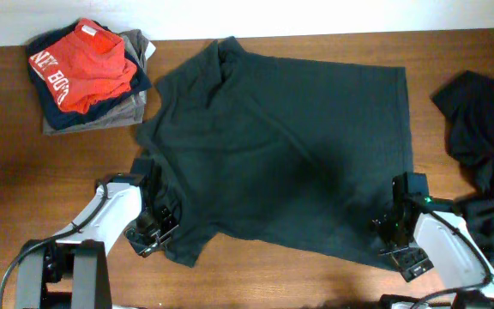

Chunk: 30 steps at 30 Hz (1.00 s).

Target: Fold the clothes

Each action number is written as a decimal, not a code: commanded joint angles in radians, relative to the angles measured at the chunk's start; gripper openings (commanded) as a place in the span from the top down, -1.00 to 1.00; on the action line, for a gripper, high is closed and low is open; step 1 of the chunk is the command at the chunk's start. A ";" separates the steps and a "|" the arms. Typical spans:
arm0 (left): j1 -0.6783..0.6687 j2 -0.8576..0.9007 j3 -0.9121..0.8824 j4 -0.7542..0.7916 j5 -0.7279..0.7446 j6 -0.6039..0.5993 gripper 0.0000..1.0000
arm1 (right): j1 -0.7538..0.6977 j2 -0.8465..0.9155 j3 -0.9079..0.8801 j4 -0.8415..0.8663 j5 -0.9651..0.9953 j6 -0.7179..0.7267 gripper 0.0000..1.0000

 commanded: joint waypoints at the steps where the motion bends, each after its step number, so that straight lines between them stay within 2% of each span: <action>1: -0.003 0.010 -0.008 -0.005 -0.018 0.016 0.97 | 0.006 0.046 -0.006 0.007 0.020 0.045 -0.98; 7: -0.003 0.010 -0.008 -0.005 -0.018 0.016 0.97 | 0.006 0.074 -0.007 -0.039 0.019 0.133 -0.98; 16: -0.003 0.010 -0.008 -0.005 -0.019 0.017 0.97 | -0.014 0.064 -0.039 -0.060 0.023 0.166 -0.98; 22: -0.003 0.010 -0.008 -0.005 -0.036 0.039 0.97 | -0.067 0.051 -0.086 0.042 -0.018 0.112 -0.98; 30: -0.003 0.010 -0.008 0.003 -0.037 0.039 0.97 | -0.067 0.051 -0.090 0.056 -0.014 0.111 -0.98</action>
